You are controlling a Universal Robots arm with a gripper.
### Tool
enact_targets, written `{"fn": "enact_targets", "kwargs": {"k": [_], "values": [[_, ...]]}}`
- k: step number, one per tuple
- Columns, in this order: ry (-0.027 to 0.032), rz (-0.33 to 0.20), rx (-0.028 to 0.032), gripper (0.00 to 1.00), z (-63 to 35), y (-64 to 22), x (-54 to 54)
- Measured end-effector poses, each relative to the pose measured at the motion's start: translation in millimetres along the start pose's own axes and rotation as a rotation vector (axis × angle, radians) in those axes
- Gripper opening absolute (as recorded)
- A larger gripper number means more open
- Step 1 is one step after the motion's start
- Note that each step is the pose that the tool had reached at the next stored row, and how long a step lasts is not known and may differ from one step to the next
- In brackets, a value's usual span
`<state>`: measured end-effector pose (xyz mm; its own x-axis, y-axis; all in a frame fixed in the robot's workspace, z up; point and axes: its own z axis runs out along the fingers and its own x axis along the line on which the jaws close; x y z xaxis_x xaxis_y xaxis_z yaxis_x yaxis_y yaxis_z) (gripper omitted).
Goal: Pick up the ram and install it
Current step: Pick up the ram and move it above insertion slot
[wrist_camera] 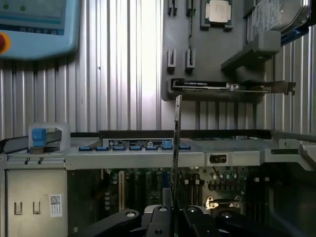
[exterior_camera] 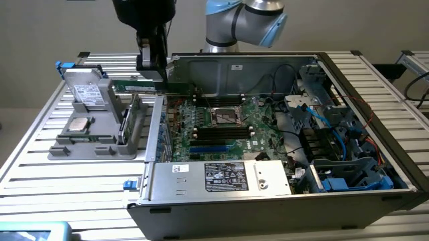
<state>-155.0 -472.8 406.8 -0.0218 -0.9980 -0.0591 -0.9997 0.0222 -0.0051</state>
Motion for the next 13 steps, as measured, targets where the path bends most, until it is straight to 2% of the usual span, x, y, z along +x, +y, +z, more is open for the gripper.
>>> {"fn": "enact_targets", "kwargs": {"k": [13], "values": [[0.0035, 0.0, 0.0004, 0.14, 1.3, -58.8, -7.1]]}}
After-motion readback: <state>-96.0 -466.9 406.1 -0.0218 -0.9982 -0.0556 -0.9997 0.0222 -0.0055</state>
